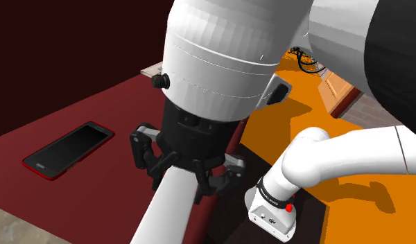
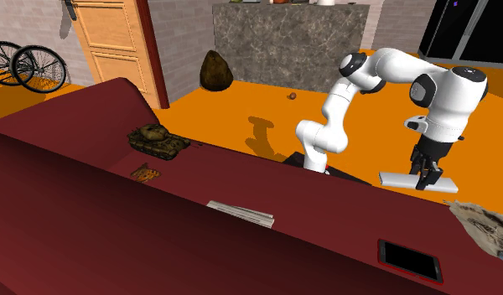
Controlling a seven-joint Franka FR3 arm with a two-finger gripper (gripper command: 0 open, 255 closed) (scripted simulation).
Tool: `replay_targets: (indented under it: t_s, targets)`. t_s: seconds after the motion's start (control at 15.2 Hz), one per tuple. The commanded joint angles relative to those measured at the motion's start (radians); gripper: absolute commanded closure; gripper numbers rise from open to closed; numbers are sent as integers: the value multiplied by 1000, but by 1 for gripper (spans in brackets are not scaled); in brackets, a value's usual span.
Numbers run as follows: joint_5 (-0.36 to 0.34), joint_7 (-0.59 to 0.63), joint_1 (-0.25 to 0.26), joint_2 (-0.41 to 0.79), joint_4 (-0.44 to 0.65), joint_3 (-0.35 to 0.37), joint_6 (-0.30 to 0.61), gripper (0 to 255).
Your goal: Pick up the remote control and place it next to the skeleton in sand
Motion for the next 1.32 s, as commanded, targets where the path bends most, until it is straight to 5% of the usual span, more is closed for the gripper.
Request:
replay_targets:
  t_s: [0.0,0.66,1.12,1.19,1.25]
  targets:
    - [7,-5,1,-3,-24,9,23,255]
    - [52,-24,11,-17,-142,65,136,255]
    - [51,-24,11,-17,-142,65,136,255]
    - [52,-24,11,-17,-142,65,136,0]
    - [52,-24,11,-17,-142,65,136,0]
